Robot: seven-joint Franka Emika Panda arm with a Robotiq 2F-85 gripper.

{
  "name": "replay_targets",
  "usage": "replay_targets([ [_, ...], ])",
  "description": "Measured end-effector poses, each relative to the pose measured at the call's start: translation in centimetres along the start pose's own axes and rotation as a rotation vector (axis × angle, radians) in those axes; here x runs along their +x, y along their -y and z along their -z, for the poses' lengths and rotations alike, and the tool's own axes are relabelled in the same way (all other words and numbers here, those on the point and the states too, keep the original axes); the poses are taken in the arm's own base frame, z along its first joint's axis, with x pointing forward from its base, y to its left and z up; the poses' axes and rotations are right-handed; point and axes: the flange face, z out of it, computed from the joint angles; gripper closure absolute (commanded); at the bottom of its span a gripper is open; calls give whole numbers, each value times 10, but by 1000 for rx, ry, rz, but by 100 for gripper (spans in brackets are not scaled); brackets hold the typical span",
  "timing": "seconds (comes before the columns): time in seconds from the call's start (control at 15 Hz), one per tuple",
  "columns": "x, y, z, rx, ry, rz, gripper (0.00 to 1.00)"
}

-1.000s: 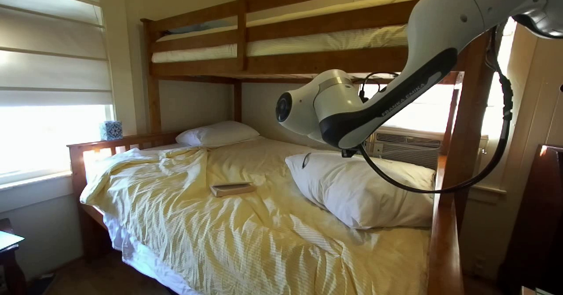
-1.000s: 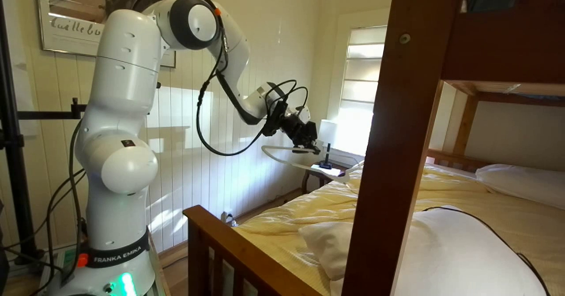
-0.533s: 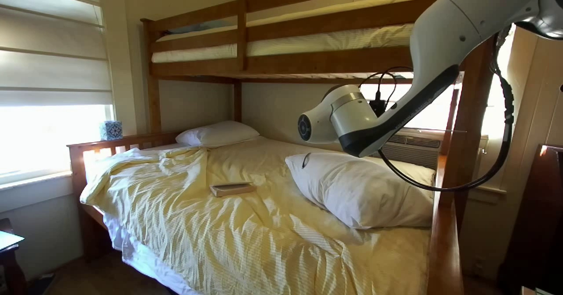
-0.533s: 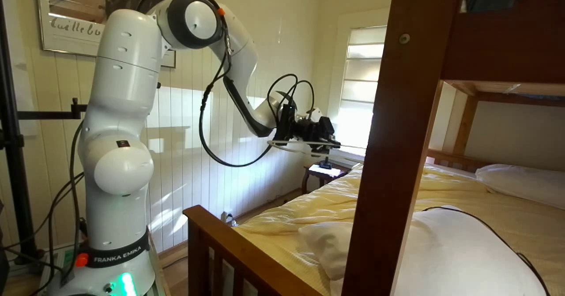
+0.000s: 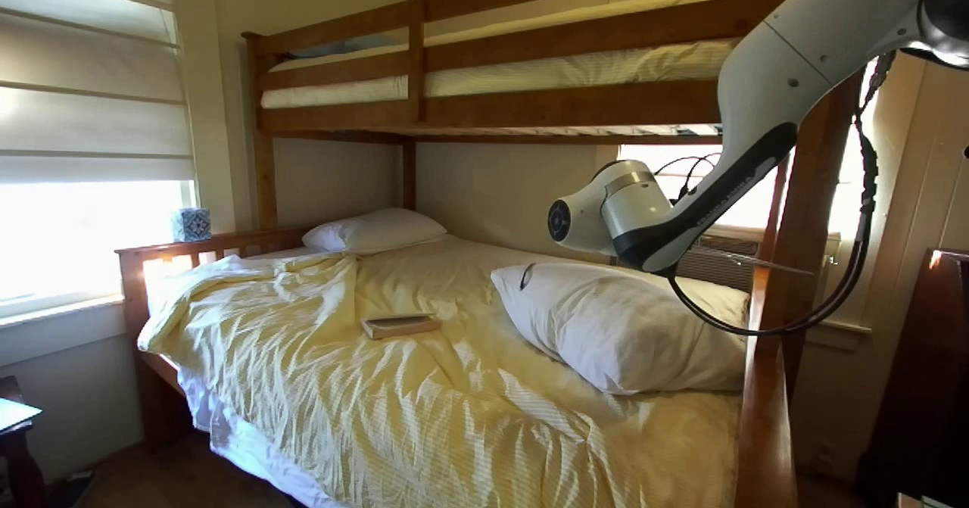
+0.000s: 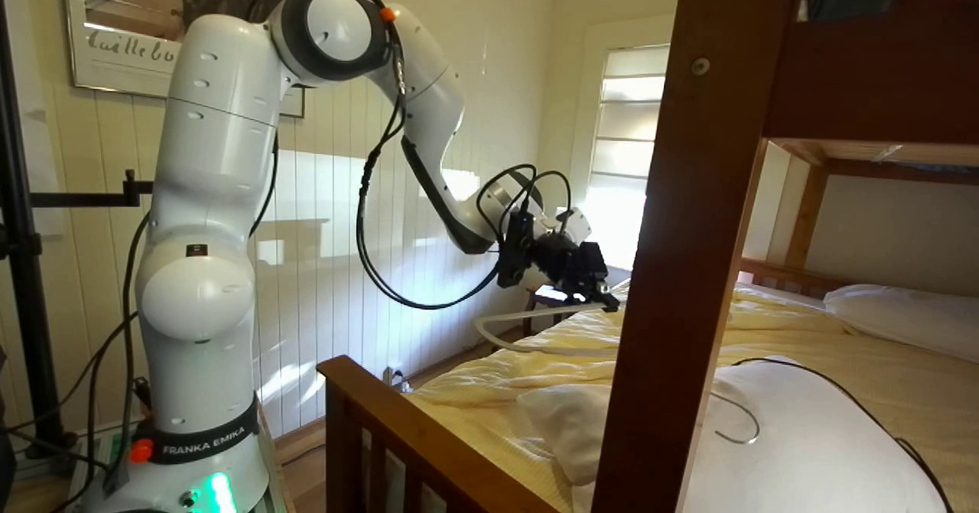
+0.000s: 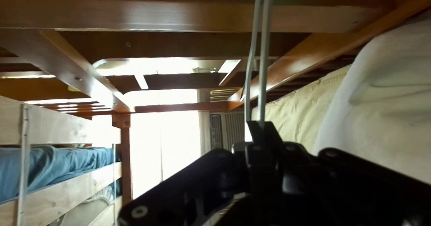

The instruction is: Hang the coat hanger on the hook

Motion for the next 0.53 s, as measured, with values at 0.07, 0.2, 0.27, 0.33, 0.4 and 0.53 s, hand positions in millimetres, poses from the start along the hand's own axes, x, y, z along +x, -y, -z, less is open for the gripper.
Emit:
replay_targets([
  [0.07,1,1,-4,23,3,-2,96],
  [0.2,2,2,-6,38,4,-4,99],
  [0.27,2,2,-5,39,4,-4,99],
  [0.33,2,3,-5,35,-2,-2,99],
  [0.4,5,3,-3,19,-32,16,99],
  [0.53,15,5,3,-27,-103,77,99],
])
